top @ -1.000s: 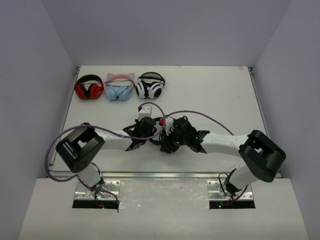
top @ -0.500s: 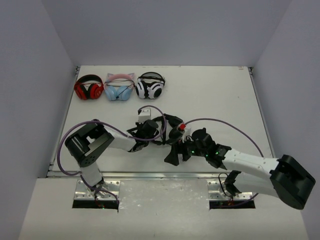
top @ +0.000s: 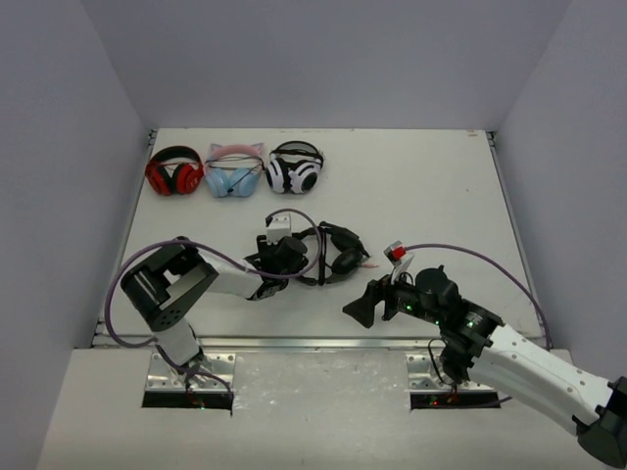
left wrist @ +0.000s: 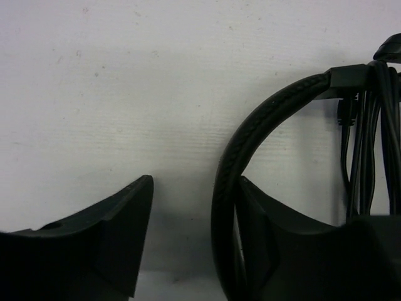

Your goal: Wrap the headphones

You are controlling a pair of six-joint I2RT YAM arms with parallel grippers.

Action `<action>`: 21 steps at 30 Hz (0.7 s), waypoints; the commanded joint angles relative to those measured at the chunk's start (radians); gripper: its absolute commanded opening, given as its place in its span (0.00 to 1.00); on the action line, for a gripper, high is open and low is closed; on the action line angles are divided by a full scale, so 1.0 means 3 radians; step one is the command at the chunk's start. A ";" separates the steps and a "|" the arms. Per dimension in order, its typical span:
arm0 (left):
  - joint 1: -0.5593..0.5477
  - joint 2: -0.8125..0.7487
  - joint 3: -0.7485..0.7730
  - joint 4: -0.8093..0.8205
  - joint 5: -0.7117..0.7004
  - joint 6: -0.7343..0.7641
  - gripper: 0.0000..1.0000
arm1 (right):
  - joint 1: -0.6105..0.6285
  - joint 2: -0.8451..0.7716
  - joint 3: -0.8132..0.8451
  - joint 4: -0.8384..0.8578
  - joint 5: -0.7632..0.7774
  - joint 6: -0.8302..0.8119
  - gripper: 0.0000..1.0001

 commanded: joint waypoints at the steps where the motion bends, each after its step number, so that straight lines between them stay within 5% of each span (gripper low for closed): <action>1: -0.0069 -0.0281 -0.0024 -0.0120 -0.0074 0.0010 0.59 | 0.0004 -0.0331 0.0019 -0.0494 0.0346 0.0039 0.99; 4: -0.0186 -0.0612 -0.0055 -0.0161 -0.0140 0.0020 0.75 | 0.0009 -0.0576 0.0029 -0.0729 0.0499 0.0023 0.99; 9: -0.0386 -0.1206 -0.0024 -0.0370 -0.0217 0.0082 0.86 | 0.0009 -0.0776 0.0050 -0.1087 0.0735 0.0003 0.99; 10: -0.0401 -0.1409 0.0047 -0.0457 -0.0227 0.0041 1.00 | 0.0009 -0.0787 0.0075 -0.1134 0.0756 0.0008 0.99; 14: -0.0437 -0.1947 0.0251 -0.1013 -0.0359 -0.0127 1.00 | 0.0009 -0.0924 0.0188 -0.1445 0.0965 0.0049 0.99; 21: -0.0417 -0.2617 0.1084 -0.3865 -0.1040 -0.1425 1.00 | 0.0004 -0.1247 0.0683 -0.2288 0.1777 0.0335 0.99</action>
